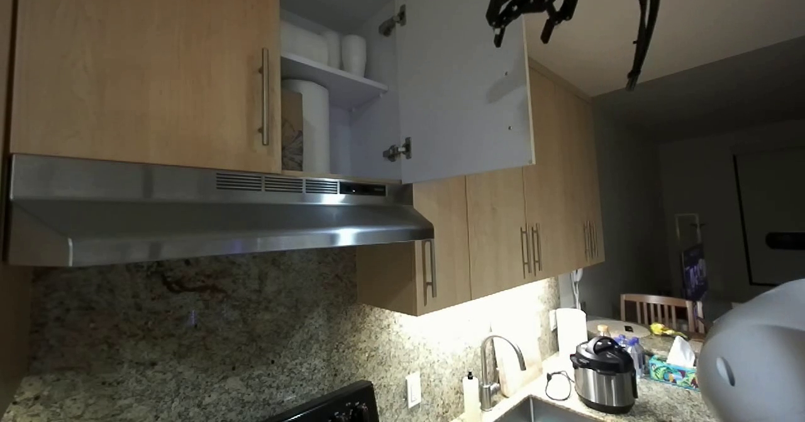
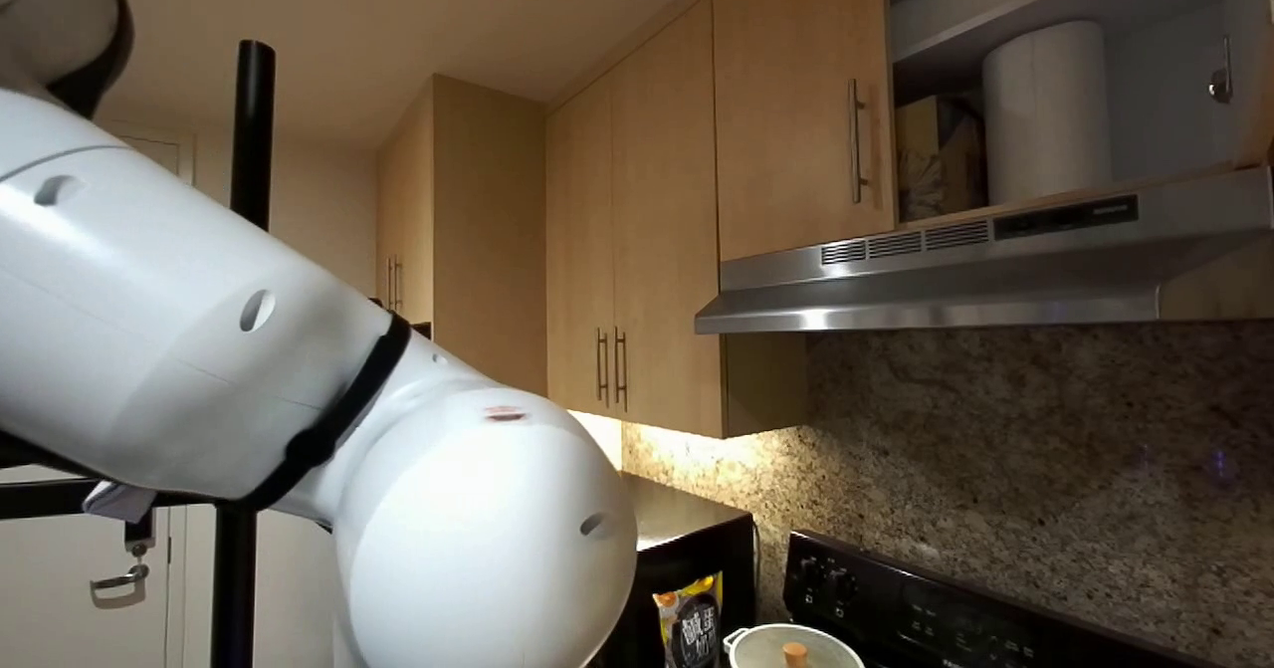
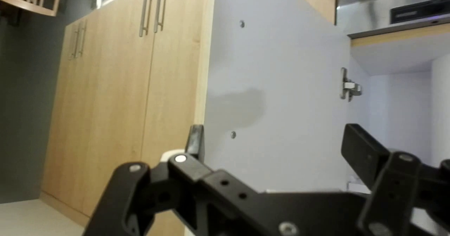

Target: Open the right door of the cabinet

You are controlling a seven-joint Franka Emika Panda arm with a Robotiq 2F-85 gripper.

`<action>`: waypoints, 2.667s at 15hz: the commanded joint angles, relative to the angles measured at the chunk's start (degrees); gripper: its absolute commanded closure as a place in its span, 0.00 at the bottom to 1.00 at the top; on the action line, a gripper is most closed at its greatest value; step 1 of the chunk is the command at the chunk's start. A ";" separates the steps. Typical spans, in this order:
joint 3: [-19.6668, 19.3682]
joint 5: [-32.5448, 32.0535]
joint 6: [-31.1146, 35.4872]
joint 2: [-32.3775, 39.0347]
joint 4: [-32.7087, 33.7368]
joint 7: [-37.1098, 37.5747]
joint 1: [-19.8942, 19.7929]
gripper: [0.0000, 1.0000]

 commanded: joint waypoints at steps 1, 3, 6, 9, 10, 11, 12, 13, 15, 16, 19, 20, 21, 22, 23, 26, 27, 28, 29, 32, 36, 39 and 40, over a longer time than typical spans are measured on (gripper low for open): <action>-0.58 9.57 -4.39 -3.16 -1.45 -7.27 3.19 0.00; -0.37 14.52 -6.85 -3.77 -2.65 -8.58 4.73 0.00; -0.67 21.00 -9.18 -2.30 -3.87 -10.30 6.94 0.00; 0.22 24.46 -9.10 0.78 -5.34 -10.66 7.29 0.00; 0.48 24.55 -9.53 2.00 -5.84 -11.06 7.26 0.00; 0.69 24.82 -11.12 3.82 -6.11 -11.24 7.19 0.00; 1.24 23.83 -11.88 5.17 -6.75 -11.47 6.34 0.00; 1.97 22.22 -11.78 6.32 -7.84 -11.33 5.31 0.00; 2.77 20.69 -11.27 8.39 -9.83 -10.11 4.12 0.00; 3.15 20.13 -11.14 9.23 -10.46 -9.71 3.75 0.00; 3.04 20.71 -10.76 9.97 -10.18 -9.40 3.86 0.00; 3.20 20.55 -10.76 10.36 -10.18 -9.35 3.70 0.00; 3.27 20.49 -10.77 10.43 -10.18 -9.33 3.69 0.00; 3.32 20.47 -10.77 10.37 -10.18 -9.33 3.70 0.00; 3.32 20.47 -10.77 10.26 -10.17 -9.33 3.69 0.00; 3.15 21.19 -10.49 10.39 -11.42 -9.48 4.18 0.00; 3.41 21.25 -10.64 10.46 -12.04 -9.25 4.18 0.00; 3.51 21.89 -10.46 10.30 -13.14 -8.78 4.48 0.00; 3.75 22.30 -9.98 10.03 -14.30 -8.01 4.42 0.00; 3.38 24.99 -10.75 9.33 -17.24 -8.91 5.67 0.00; 3.64 27.09 -11.86 9.73 -20.65 -9.07 6.23 0.00; 3.81 27.22 -11.80 9.77 -22.96 -9.16 6.34 0.00; 4.01 25.92 -11.13 10.48 -21.50 -9.14 5.63 0.00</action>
